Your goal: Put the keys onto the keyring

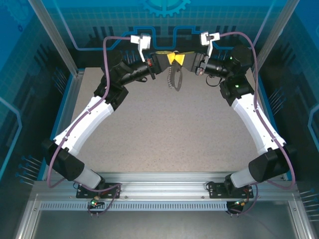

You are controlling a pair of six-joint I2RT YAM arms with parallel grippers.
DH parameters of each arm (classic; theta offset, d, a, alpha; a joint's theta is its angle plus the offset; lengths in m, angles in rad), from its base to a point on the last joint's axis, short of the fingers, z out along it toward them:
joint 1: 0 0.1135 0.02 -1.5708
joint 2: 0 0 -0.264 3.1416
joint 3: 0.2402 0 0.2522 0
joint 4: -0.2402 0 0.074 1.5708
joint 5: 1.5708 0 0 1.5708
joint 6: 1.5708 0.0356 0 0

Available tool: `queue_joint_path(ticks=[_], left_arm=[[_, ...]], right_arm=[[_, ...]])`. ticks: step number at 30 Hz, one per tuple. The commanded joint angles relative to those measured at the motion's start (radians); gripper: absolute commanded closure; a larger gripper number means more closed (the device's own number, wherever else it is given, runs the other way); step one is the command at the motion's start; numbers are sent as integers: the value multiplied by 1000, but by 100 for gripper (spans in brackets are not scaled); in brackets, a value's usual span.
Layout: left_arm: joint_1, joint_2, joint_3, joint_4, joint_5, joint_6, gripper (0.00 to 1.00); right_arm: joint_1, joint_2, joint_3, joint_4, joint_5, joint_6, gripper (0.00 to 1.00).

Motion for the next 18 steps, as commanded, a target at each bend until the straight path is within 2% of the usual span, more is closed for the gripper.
queue_joint_path(ticks=[1,6,8,9,14,15,18], left_arm=[[5,0,-17,54,17,-7,100],[7,-5,-26,59,17,-9,100],[10,-6,-28,57,18,-10,100],[9,-7,-29,56,18,-10,100],[16,-10,-22,43,17,-16,100],[21,-11,-18,37,19,-18,98],[44,-18,1,-12,28,-11,83]], right_arm=[[14,10,6,29,15,5,82],[7,7,6,22,28,3,87],[3,9,10,26,30,9,98],[2,12,14,25,27,10,100],[-15,21,45,-19,5,-15,100],[-22,21,54,-48,2,-33,100],[-37,26,102,-172,-21,-112,100]])
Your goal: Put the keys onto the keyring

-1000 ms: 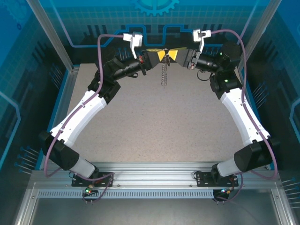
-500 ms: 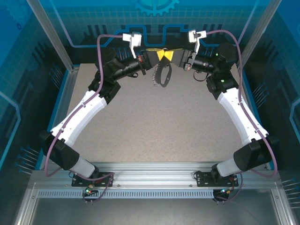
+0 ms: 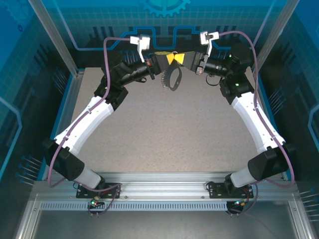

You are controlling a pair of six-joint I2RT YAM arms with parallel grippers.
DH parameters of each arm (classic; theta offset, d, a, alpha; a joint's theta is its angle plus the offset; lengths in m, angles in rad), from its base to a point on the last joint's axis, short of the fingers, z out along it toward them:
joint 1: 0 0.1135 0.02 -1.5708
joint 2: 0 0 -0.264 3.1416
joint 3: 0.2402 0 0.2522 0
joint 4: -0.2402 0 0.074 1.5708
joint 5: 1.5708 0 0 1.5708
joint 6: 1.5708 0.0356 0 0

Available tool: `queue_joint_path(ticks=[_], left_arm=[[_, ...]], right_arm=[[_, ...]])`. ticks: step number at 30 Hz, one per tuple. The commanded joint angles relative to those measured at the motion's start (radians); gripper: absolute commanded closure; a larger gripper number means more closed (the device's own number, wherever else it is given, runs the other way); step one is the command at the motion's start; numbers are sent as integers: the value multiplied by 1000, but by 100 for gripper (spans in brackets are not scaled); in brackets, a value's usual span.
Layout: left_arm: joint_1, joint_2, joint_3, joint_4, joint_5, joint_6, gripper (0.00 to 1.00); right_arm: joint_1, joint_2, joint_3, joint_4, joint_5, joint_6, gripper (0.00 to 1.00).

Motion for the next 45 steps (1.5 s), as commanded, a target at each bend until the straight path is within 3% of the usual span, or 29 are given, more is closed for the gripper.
queue_joint_path(ticks=[1,9,16,27,45], left_arm=[[37,-20,32,-46,30,2,78],[116,-1,154,-294,168,88,51],[122,61,303,-581,258,273,45],[122,139,445,-797,330,411,52],[122,183,478,-836,403,420,54]], right_arm=[[-34,11,83,-148,-23,-122,100],[-56,69,293,-626,-67,-489,100],[-58,183,498,-942,-128,-711,100],[-8,229,549,-1046,-158,-771,100],[33,232,551,-1039,-153,-760,100]])
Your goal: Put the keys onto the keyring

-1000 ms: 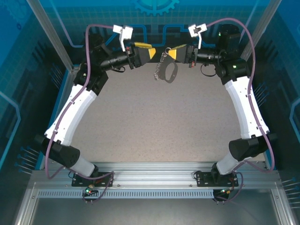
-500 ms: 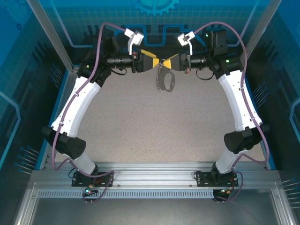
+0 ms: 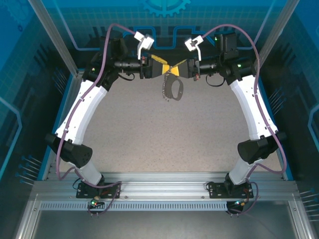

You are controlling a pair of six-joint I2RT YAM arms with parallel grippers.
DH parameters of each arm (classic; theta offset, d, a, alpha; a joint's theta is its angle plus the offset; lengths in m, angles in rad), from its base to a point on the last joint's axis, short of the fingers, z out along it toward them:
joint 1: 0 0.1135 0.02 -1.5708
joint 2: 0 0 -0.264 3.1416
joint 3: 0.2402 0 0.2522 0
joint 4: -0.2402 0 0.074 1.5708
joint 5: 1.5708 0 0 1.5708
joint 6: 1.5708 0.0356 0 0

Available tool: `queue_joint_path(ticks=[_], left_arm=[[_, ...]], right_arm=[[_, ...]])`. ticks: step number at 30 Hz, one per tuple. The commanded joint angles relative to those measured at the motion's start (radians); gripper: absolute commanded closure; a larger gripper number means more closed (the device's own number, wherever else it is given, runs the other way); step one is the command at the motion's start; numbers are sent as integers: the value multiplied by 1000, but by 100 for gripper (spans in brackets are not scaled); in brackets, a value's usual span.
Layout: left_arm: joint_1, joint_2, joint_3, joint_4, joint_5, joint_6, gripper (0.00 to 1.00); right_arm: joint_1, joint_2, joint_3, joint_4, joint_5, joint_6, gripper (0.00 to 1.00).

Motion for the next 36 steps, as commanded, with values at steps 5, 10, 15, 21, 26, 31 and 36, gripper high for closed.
queue_joint_path(ticks=[5,10,15,21,26,31,36], left_arm=[[6,21,18,-6,50,3,53],[3,23,10,34,61,-25,58],[0,31,12,53,77,-41,65],[-6,37,12,51,94,-45,62],[-10,40,7,44,101,-45,60],[-13,39,2,70,94,-57,76],[-20,41,-7,138,87,-100,95]], right_arm=[[11,4,34,25,-41,17,100],[13,7,35,32,-43,23,100],[15,8,36,38,-37,28,100],[15,13,37,46,-38,33,100],[16,16,39,52,-37,38,100],[15,20,39,52,-41,37,100],[17,19,42,59,-46,48,100]])
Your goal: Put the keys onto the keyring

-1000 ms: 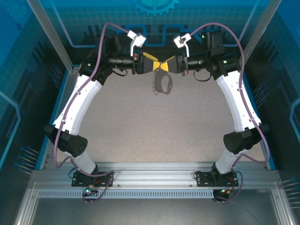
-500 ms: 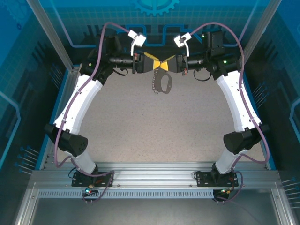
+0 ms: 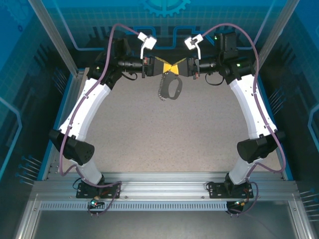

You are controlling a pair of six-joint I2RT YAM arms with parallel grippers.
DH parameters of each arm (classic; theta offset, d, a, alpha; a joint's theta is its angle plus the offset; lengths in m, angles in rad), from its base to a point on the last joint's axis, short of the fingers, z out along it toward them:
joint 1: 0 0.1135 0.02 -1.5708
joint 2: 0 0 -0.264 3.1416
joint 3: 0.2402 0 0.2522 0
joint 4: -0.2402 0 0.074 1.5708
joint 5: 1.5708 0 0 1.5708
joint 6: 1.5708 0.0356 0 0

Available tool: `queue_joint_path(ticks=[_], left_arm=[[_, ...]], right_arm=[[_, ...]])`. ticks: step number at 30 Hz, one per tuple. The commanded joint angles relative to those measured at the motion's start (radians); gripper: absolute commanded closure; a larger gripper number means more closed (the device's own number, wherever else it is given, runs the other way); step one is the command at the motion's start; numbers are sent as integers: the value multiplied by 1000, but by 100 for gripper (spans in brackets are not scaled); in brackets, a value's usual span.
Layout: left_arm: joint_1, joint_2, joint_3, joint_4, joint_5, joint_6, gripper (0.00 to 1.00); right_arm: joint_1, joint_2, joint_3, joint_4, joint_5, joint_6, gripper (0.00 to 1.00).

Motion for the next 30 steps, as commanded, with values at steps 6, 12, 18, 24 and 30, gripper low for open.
queue_joint_path(ticks=[6,12,18,24,30], left_arm=[[-25,-21,-50,213,-19,-94,100],[-26,-62,-119,414,-50,-188,100],[-27,-94,-180,561,-94,-242,100],[-27,-103,-219,681,-145,-321,100],[-27,-105,-276,851,-197,-447,100]], right_arm=[[-14,-26,21,125,-36,117,84],[-89,-114,-75,298,-2,250,65],[-166,-242,-342,569,121,420,61],[-113,-284,-431,568,201,397,61],[33,-301,-440,492,273,328,61]])
